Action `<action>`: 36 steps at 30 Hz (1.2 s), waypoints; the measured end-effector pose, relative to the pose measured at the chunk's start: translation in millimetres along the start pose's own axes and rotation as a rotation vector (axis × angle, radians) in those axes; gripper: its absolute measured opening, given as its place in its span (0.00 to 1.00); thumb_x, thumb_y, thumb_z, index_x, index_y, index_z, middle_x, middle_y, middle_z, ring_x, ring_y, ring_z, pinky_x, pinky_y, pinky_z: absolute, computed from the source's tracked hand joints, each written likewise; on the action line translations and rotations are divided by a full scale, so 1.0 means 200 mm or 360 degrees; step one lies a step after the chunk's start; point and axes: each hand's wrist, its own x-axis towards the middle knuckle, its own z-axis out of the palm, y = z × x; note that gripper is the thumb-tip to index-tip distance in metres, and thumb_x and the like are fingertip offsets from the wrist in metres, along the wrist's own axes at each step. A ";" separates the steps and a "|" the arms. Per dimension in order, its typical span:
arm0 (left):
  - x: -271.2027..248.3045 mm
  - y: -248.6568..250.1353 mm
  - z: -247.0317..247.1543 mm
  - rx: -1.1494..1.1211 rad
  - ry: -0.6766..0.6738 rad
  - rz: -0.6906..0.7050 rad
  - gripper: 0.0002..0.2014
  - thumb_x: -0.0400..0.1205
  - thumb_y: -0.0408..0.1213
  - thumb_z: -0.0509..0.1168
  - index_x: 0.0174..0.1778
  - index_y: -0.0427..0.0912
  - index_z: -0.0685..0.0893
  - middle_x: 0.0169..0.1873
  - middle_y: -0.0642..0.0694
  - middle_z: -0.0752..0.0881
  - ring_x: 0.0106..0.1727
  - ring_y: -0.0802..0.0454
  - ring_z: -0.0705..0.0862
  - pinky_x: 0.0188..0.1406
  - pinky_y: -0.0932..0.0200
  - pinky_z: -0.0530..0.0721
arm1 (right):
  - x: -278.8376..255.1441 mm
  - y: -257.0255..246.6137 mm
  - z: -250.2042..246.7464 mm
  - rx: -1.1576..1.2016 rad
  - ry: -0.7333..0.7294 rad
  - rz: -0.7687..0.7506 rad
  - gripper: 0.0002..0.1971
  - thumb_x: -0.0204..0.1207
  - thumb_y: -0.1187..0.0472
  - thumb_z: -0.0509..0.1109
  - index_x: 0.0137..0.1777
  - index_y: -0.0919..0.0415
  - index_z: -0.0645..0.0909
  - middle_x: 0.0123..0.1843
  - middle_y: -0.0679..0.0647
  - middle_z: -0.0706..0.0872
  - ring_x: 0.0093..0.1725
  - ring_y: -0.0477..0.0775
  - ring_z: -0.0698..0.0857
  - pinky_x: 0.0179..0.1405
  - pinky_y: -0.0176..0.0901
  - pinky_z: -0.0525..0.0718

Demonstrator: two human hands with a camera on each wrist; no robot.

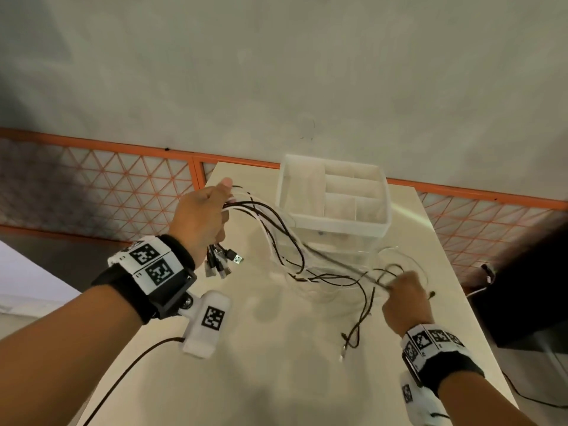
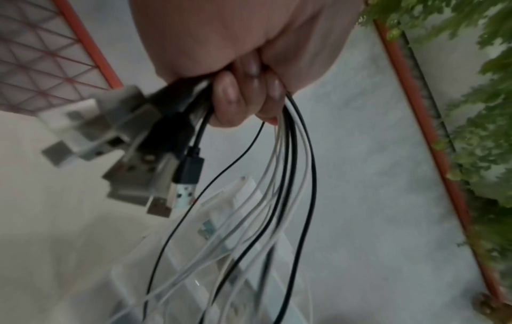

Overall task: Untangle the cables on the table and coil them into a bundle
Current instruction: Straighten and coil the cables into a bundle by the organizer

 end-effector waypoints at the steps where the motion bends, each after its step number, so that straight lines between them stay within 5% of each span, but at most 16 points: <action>1: 0.00 0.02 0.00 -0.0012 -0.0016 0.0015 0.18 0.87 0.50 0.62 0.34 0.44 0.76 0.15 0.56 0.62 0.17 0.56 0.58 0.16 0.64 0.60 | -0.03 0.01 0.00 -0.0142 -0.0246 0.0073 0.14 0.76 0.71 0.65 0.60 0.66 0.83 0.71 0.61 0.76 0.63 0.65 0.84 0.63 0.52 0.83; 3: 0.00 0.02 0.02 0.0050 -0.0080 0.0032 0.18 0.87 0.50 0.61 0.35 0.43 0.74 0.16 0.55 0.63 0.18 0.55 0.57 0.17 0.64 0.59 | -0.07 -0.04 -0.05 -0.0245 -0.0437 0.0109 0.23 0.74 0.64 0.67 0.70 0.54 0.80 0.77 0.55 0.72 0.72 0.62 0.78 0.72 0.56 0.76; 9: -0.03 0.01 0.09 0.0356 -0.0114 -0.0013 0.18 0.88 0.50 0.58 0.43 0.38 0.79 0.16 0.54 0.68 0.17 0.55 0.59 0.18 0.64 0.59 | -0.12 -0.39 -0.38 -0.0171 -0.0296 -0.0311 0.39 0.66 0.51 0.70 0.80 0.38 0.64 0.84 0.45 0.64 0.79 0.64 0.68 0.76 0.72 0.66; 14: -0.06 0.03 0.14 0.0521 -0.0143 0.0050 0.22 0.89 0.48 0.57 0.51 0.29 0.82 0.25 0.47 0.72 0.20 0.53 0.63 0.19 0.63 0.62 | -0.20 -0.65 -0.51 -0.0002 -0.0010 -0.0783 0.42 0.65 0.40 0.70 0.81 0.39 0.62 0.80 0.46 0.69 0.76 0.58 0.72 0.74 0.66 0.70; 18: -0.14 0.08 0.19 0.0534 -0.0462 0.0171 0.20 0.88 0.51 0.58 0.43 0.40 0.85 0.22 0.54 0.78 0.18 0.61 0.73 0.18 0.64 0.67 | -0.25 -0.81 -0.41 0.0306 -0.0269 -0.1169 0.52 0.67 0.38 0.76 0.86 0.41 0.48 0.85 0.47 0.66 0.81 0.52 0.69 0.80 0.63 0.66; 20: -0.19 0.11 0.21 0.0501 -0.0638 0.0243 0.20 0.88 0.51 0.57 0.38 0.44 0.84 0.16 0.59 0.78 0.16 0.63 0.74 0.18 0.67 0.68 | -0.23 -0.84 -0.30 0.0577 -0.0252 -0.1237 0.40 0.72 0.48 0.77 0.82 0.47 0.62 0.73 0.49 0.82 0.69 0.51 0.83 0.70 0.58 0.81; 23: -0.19 0.12 0.17 0.0362 -0.0591 0.0328 0.25 0.88 0.51 0.58 0.33 0.34 0.79 0.15 0.57 0.68 0.16 0.58 0.63 0.20 0.62 0.60 | -0.15 -0.79 -0.18 0.0652 -0.0054 -0.0955 0.08 0.80 0.55 0.71 0.53 0.57 0.86 0.41 0.53 0.93 0.41 0.55 0.90 0.47 0.54 0.88; 27: -0.12 0.08 0.05 0.0587 -0.0409 0.0394 0.26 0.87 0.51 0.59 0.41 0.27 0.79 0.16 0.56 0.66 0.18 0.57 0.62 0.23 0.60 0.61 | -0.03 -0.62 -0.20 0.0553 -0.0004 -0.0456 0.13 0.78 0.59 0.69 0.31 0.59 0.83 0.27 0.54 0.86 0.33 0.58 0.85 0.32 0.38 0.83; 29: -0.10 0.03 0.01 0.0775 -0.0347 0.0449 0.25 0.87 0.51 0.58 0.36 0.31 0.79 0.15 0.56 0.68 0.16 0.59 0.64 0.25 0.58 0.66 | 0.01 -0.58 -0.28 0.0593 0.0350 -0.0469 0.12 0.75 0.60 0.71 0.30 0.57 0.83 0.24 0.51 0.83 0.27 0.52 0.81 0.27 0.25 0.74; 32: -0.07 -0.04 -0.01 0.0686 -0.0274 0.0451 0.24 0.87 0.52 0.59 0.33 0.38 0.86 0.15 0.55 0.69 0.17 0.57 0.64 0.25 0.59 0.67 | 0.06 -0.56 -0.37 0.0763 0.0703 -0.0462 0.09 0.72 0.53 0.71 0.40 0.55 0.91 0.30 0.51 0.89 0.32 0.56 0.85 0.33 0.42 0.85; 36: -0.06 -0.09 0.00 0.0463 -0.0234 0.0457 0.26 0.86 0.49 0.63 0.33 0.27 0.77 0.17 0.54 0.66 0.19 0.56 0.61 0.23 0.62 0.64 | 0.12 -0.43 -0.33 0.0315 0.0184 -0.0075 0.12 0.73 0.47 0.72 0.33 0.52 0.86 0.32 0.53 0.87 0.36 0.60 0.85 0.36 0.47 0.85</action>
